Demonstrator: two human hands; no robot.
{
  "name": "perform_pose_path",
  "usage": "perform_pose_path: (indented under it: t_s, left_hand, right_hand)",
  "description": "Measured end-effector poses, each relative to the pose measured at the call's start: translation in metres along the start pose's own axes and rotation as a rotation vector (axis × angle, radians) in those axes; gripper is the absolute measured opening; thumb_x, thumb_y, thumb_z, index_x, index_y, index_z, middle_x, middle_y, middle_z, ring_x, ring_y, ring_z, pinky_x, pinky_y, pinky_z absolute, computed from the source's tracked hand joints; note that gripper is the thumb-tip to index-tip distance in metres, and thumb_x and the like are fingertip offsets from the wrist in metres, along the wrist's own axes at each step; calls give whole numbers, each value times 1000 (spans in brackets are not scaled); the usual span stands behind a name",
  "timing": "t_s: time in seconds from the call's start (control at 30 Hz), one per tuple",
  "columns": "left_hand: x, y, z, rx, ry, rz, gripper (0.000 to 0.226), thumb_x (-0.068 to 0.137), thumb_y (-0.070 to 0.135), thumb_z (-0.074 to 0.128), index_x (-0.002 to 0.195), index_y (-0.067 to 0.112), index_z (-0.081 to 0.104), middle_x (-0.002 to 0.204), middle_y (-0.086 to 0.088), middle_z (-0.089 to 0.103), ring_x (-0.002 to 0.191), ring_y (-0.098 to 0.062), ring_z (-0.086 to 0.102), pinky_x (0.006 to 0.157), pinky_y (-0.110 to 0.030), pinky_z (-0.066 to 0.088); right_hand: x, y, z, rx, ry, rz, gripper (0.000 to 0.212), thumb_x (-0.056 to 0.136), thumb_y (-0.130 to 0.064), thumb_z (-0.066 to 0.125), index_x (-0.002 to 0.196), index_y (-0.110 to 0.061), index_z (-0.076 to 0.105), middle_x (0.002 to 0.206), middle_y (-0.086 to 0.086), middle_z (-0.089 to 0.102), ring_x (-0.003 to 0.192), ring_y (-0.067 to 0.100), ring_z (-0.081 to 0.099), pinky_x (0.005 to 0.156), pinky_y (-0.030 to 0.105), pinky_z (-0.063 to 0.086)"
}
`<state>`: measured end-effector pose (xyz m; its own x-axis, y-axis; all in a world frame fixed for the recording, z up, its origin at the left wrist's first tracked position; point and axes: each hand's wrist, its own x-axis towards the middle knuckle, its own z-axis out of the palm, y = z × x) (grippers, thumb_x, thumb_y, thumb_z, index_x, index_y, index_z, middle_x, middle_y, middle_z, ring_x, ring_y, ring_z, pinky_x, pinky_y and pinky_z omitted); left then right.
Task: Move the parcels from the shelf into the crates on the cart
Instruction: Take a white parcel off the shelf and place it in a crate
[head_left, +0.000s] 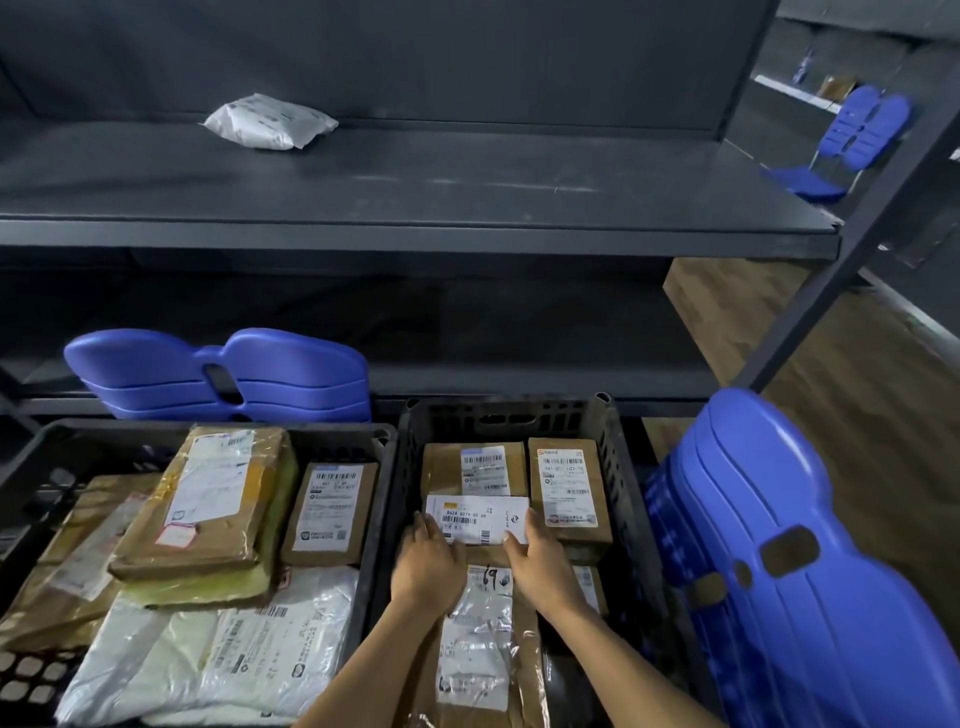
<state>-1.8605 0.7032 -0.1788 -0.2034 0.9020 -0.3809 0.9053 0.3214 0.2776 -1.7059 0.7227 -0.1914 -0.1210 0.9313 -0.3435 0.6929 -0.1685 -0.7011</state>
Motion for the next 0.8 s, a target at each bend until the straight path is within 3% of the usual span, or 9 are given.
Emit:
perform_pose_path:
  t_s: [0.23, 0.37, 0.5, 0.73, 0.8]
  left_hand:
    - [6, 6, 1, 58, -20, -47, 67, 101, 43, 18, 151, -2, 17, 159, -18, 17, 146, -28, 20, 115, -37, 25]
    - [2, 2, 4, 10, 4, -1, 66, 101, 46, 15, 154, 5, 11, 162, -11, 12, 150, -23, 8, 119, -36, 14]
    - [-2, -4, 4, 72, 20, 76, 70, 101, 52, 13, 154, 7, 5, 163, -9, 4, 150, -21, -1, 120, -35, 6]
    - [2, -2, -5, 147, -63, 123, 72, 99, 56, 18, 151, 6, 25, 158, -10, 26, 146, -23, 22, 121, -34, 14]
    - [1, -1, -7, 157, -60, 127, 73, 99, 55, 19, 151, 5, 23, 158, -11, 25, 147, -23, 21, 121, -34, 14]
  right_hand:
    - [7, -2, 3, -53, -15, 44, 65, 100, -50, 32, 154, -17, 16, 161, 3, 17, 145, 24, 24, 116, 41, 27]
    - [8, 2, 2, -109, -32, 37, 66, 99, -54, 30, 154, -21, 16, 162, -2, 12, 147, 20, 18, 117, 42, 24]
    - [8, 2, -1, -318, -47, -69, 71, 95, -63, 24, 154, -25, 13, 162, -10, 5, 148, 12, 10, 116, 37, 20]
    - [16, -2, 4, -476, -144, -89, 82, 90, -73, 19, 150, -18, 28, 160, -2, 21, 146, 18, 22, 117, 37, 22]
    - [16, -3, 3, -490, -153, -96, 81, 91, -71, 20, 151, -17, 26, 160, -2, 19, 147, 18, 20, 118, 37, 23]
